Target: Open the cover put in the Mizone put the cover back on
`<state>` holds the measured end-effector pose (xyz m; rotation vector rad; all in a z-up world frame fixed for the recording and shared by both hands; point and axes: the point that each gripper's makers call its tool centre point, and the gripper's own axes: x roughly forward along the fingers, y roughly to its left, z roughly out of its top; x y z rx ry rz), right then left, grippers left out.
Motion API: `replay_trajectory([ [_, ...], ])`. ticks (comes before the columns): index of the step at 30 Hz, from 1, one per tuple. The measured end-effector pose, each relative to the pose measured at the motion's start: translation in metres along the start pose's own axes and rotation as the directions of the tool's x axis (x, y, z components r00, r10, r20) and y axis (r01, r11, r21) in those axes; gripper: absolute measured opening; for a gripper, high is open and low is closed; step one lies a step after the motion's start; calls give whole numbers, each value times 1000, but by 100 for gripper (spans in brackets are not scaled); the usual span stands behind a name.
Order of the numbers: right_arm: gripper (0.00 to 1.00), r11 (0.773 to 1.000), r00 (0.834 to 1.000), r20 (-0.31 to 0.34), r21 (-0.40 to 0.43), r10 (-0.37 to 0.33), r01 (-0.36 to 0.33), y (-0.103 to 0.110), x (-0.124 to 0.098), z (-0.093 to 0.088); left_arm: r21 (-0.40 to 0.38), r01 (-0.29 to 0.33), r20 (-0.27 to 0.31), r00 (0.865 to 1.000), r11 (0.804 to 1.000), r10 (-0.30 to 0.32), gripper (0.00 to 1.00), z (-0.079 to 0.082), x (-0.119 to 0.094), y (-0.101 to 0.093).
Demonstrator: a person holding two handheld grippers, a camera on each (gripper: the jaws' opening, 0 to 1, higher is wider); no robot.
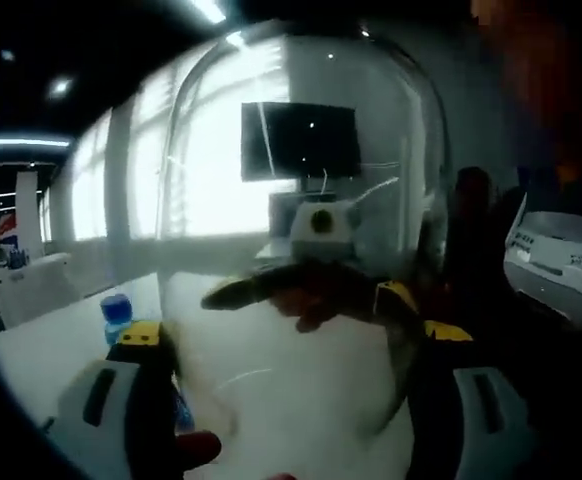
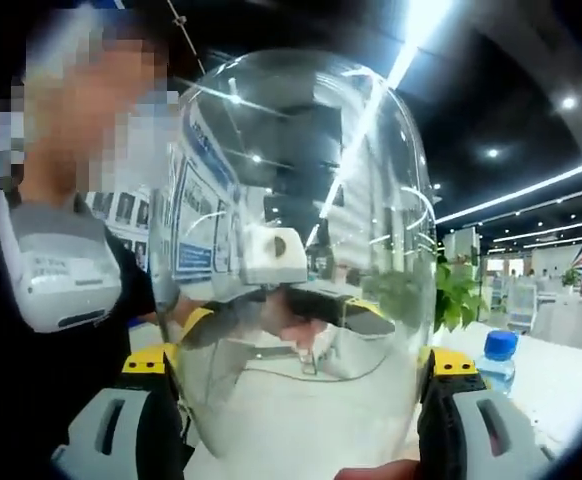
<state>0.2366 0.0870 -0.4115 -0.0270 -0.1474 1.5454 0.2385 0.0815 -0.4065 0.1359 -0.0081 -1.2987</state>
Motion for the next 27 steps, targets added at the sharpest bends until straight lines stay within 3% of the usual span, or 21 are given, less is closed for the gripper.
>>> replay_trajectory([
  [14,91,1000,1000,20,-20,2,-2,-10,0,37,23,-2,4,1000,1000,2,85,36,3,8],
  [23,91,999,1000,29,-45,3,-2,-29,4,60,41,-4,10,1000,999,3,85,55,4,24],
  [27,91,999,999,39,-53,0,2,-39,6,71,40,-6,39,999,999,4,85,65,5,37],
])
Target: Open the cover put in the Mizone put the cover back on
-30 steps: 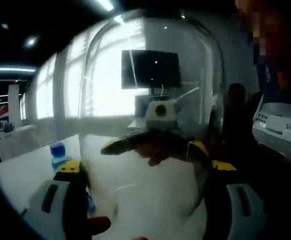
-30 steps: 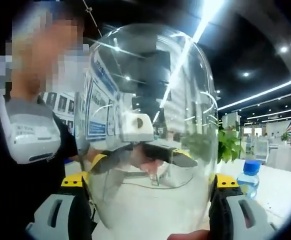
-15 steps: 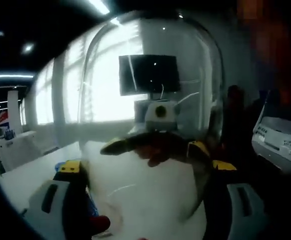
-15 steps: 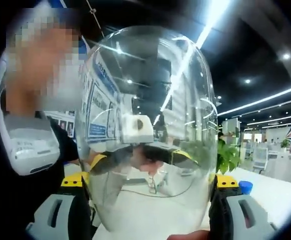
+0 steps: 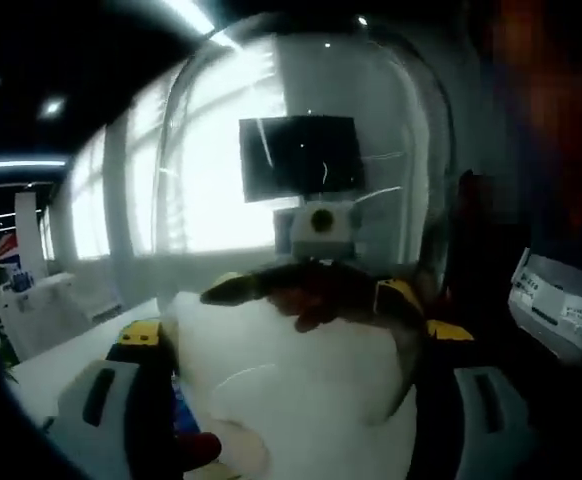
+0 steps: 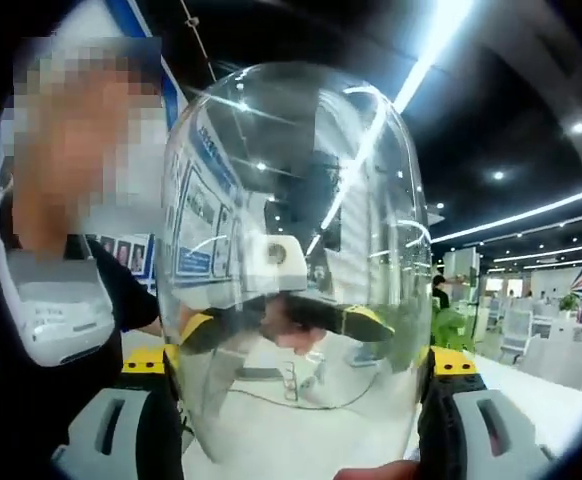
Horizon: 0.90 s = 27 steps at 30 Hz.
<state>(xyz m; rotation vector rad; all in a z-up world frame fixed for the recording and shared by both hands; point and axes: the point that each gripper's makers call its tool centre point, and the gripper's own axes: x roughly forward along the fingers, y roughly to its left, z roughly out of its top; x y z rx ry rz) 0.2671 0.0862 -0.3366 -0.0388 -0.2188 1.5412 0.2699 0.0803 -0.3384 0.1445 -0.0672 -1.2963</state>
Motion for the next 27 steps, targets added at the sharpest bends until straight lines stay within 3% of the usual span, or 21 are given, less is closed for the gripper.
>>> replay_trajectory([
  [27,91,1000,1000,7,-14,-15,15,-93,15,19,16,14,30,999,1000,-14,85,23,15,91],
])
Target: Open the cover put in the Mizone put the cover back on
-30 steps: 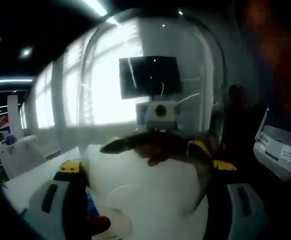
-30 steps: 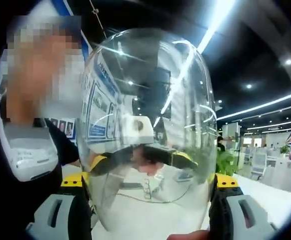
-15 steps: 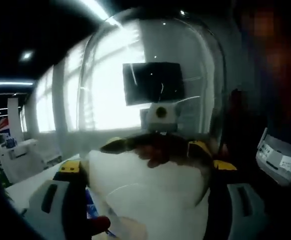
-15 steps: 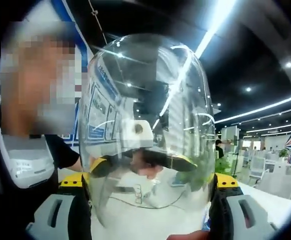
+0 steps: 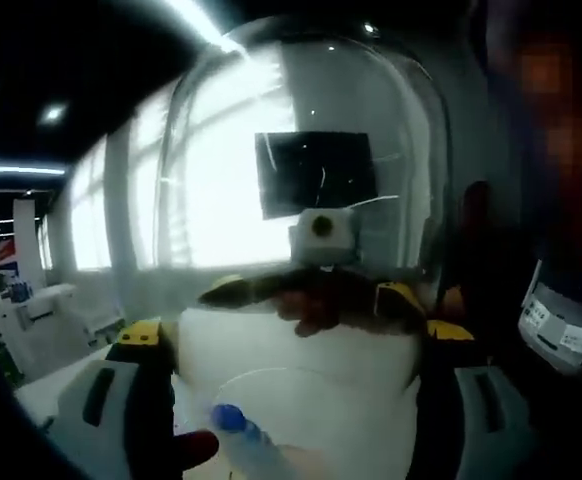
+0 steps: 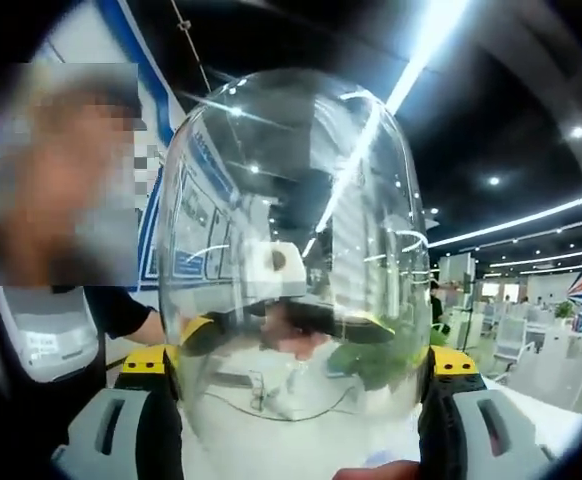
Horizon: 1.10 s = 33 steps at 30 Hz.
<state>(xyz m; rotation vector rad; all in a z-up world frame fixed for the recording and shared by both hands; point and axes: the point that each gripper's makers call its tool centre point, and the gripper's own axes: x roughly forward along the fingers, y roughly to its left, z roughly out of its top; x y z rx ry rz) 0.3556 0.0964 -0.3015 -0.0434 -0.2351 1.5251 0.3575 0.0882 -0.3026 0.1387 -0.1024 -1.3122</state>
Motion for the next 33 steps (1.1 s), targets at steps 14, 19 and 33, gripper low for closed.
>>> replay_trajectory([
  [14,91,999,1000,-19,48,-10,11,-34,-4,-41,-45,11,-25,1000,999,-12,85,-39,11,33],
  [19,91,998,1000,-23,70,-9,11,-43,-4,-52,-63,10,-35,999,998,-13,85,-49,14,43],
  [33,90,996,997,-77,91,-6,13,-50,-5,-97,-96,19,-23,1000,995,-21,85,-94,15,52],
])
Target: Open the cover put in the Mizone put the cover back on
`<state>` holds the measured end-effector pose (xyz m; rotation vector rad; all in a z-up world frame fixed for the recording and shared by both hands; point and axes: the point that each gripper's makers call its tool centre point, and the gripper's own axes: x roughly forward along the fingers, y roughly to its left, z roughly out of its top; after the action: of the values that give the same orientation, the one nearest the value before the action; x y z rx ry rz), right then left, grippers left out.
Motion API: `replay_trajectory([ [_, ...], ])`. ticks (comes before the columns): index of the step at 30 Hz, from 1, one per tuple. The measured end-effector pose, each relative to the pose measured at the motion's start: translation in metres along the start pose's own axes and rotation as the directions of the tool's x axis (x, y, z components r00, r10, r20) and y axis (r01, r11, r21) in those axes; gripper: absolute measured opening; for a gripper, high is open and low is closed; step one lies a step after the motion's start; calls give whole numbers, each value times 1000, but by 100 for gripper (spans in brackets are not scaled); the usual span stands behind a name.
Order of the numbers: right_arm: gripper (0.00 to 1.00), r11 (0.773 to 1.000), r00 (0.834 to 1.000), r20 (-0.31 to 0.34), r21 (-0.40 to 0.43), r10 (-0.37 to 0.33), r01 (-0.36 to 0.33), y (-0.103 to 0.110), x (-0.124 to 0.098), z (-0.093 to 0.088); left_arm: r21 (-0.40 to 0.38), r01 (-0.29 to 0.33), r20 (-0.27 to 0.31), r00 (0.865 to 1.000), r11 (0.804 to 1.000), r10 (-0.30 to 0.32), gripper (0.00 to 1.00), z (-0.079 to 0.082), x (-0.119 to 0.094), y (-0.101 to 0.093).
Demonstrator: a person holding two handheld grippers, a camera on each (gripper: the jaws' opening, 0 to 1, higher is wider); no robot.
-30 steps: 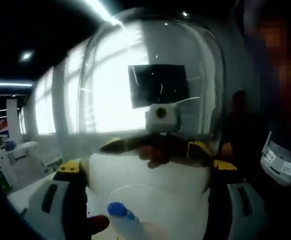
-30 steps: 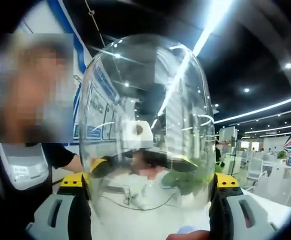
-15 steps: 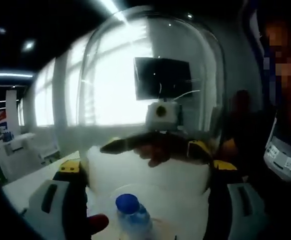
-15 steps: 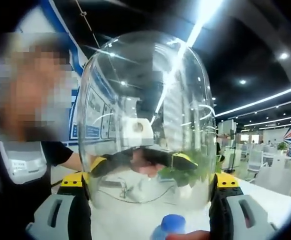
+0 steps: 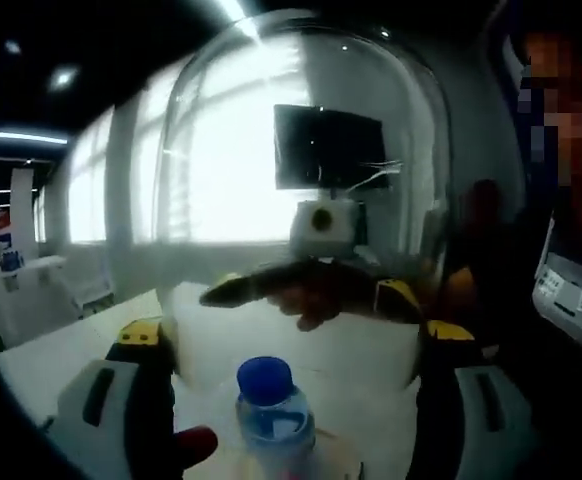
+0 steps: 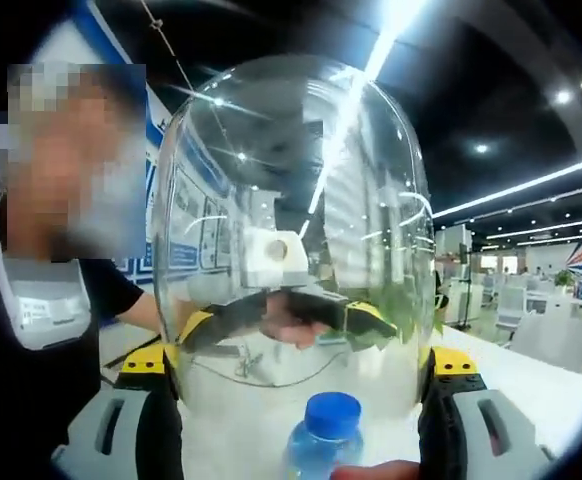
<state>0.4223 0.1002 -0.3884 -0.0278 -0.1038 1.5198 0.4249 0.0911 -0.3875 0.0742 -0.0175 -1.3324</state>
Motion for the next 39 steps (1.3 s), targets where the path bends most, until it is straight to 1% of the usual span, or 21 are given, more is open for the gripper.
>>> replay_trajectory([
  [3,90,1000,1000,-3,22,0,0,-2,0,-9,-21,0,5,1000,1000,0,85,-8,0,1],
  [7,90,1000,1000,-18,28,4,-4,-2,0,-21,-30,-1,-3,1000,1000,1,85,-21,1,0],
  [9,90,999,1000,-22,35,5,-4,-5,-1,-28,-39,-1,-6,1000,999,1,85,-27,3,3],
  [14,90,997,1000,-15,81,5,-3,-8,-4,-39,-82,-2,-1,1000,997,2,85,-39,5,7],
  [18,90,996,1000,-25,85,7,-5,-8,-7,-51,-85,-2,-10,1000,996,1,85,-50,8,7],
  [30,90,995,999,-32,98,10,-7,-9,-12,-78,-99,-3,-20,1000,995,1,85,-77,12,5],
  [39,90,995,999,-30,95,15,-12,-7,-13,-97,-97,-8,-9,1000,995,7,85,-97,13,4],
])
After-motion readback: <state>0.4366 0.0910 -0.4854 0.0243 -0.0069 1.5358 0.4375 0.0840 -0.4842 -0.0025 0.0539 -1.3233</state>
